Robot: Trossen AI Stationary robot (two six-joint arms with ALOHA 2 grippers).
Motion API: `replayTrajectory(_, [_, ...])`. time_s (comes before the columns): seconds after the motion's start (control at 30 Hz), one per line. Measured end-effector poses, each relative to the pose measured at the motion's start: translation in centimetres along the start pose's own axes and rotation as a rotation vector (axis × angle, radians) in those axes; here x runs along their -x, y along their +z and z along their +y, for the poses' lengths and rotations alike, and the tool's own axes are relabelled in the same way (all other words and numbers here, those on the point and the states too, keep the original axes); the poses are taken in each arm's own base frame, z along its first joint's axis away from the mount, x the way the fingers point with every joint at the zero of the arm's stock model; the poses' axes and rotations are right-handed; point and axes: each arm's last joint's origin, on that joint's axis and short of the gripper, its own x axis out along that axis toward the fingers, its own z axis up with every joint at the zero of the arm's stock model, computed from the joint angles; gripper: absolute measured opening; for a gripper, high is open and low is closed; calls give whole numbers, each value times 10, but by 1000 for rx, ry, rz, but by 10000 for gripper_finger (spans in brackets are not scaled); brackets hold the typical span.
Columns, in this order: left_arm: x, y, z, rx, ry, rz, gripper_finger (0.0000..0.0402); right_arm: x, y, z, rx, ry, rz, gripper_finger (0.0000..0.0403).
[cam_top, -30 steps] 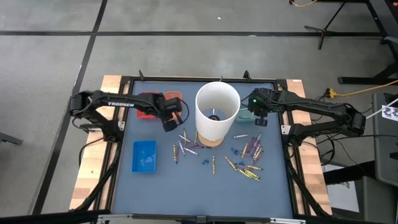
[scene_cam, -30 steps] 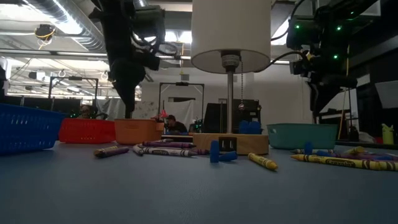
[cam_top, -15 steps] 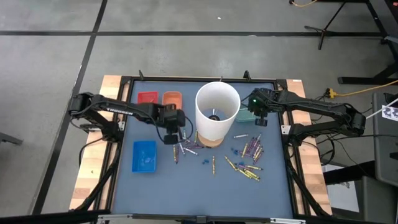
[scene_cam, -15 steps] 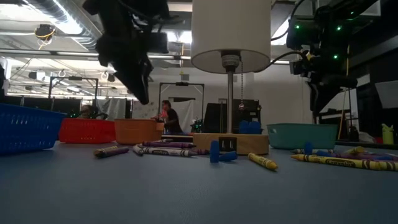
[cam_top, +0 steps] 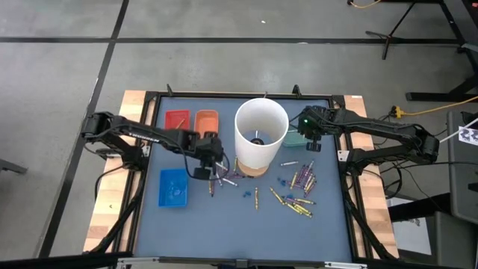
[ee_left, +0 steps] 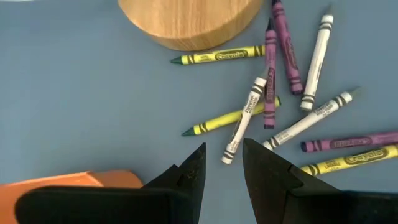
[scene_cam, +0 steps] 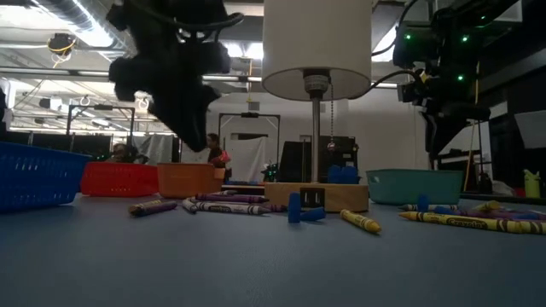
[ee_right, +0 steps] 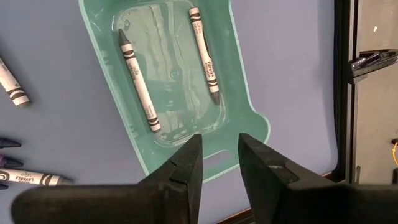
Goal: Sort crayons
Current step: Put the gray crayon into the green bin
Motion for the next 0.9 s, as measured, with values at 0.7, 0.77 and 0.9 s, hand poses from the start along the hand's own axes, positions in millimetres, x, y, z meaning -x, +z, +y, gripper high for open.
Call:
replayTrajectory(0.7, [-34, -36, -9, -107, 26, -75, 89, 0, 0, 0, 0, 0, 0, 101])
replayTrajectory(0.77, [-36, -38, -8, -100, 33, -85, 89, 0, 0, 0, 0, 0, 0, 101])
replayTrajectory(0.9, [-39, -42, -6, -87, 23, -112, 89, 0, 0, 0, 0, 0, 0, 101])
